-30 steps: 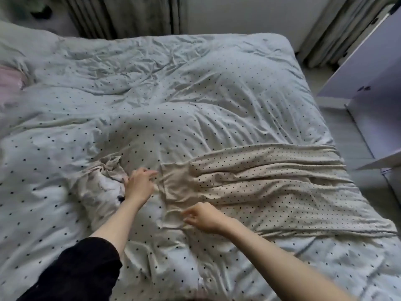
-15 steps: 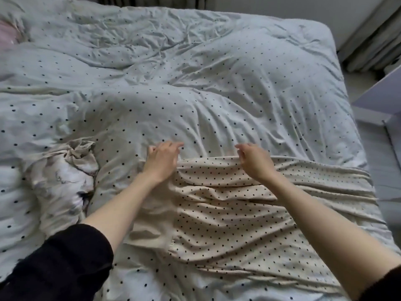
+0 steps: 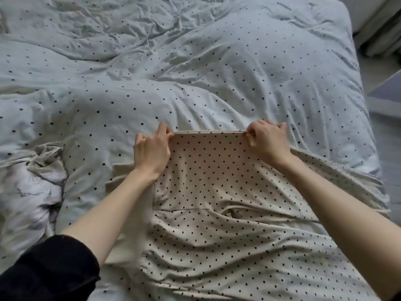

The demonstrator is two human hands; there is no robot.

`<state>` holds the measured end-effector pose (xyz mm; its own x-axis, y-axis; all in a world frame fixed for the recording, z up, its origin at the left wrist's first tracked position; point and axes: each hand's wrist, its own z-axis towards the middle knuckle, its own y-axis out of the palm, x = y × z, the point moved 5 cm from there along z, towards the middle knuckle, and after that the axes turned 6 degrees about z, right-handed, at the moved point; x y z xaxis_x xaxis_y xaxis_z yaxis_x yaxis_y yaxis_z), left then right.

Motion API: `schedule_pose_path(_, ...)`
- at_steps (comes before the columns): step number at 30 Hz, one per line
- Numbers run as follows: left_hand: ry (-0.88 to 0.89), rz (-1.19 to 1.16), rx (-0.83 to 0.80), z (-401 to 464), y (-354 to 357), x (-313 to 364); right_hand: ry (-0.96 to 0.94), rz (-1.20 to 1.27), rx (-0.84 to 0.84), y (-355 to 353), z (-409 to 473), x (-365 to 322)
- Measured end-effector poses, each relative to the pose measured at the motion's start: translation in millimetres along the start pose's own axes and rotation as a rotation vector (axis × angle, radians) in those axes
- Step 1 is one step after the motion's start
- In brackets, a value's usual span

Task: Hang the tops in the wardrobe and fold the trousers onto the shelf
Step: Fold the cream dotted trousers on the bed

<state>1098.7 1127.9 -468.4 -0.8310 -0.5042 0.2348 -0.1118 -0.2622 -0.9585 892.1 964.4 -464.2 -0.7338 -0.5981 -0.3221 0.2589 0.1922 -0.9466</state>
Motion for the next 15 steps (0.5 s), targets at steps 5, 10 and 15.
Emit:
schedule_pose_path(5,-0.022,0.22,-0.164,8,28,0,0.103,0.045,-0.059,24,-3,0)
schedule_pose_path(10,0.07,0.149,-0.077,-52,26,12,0.106,0.108,0.046,44,-84,-15)
schedule_pose_path(15,0.224,0.112,-0.203,-172,36,30,0.152,0.088,0.004,74,-216,-36)
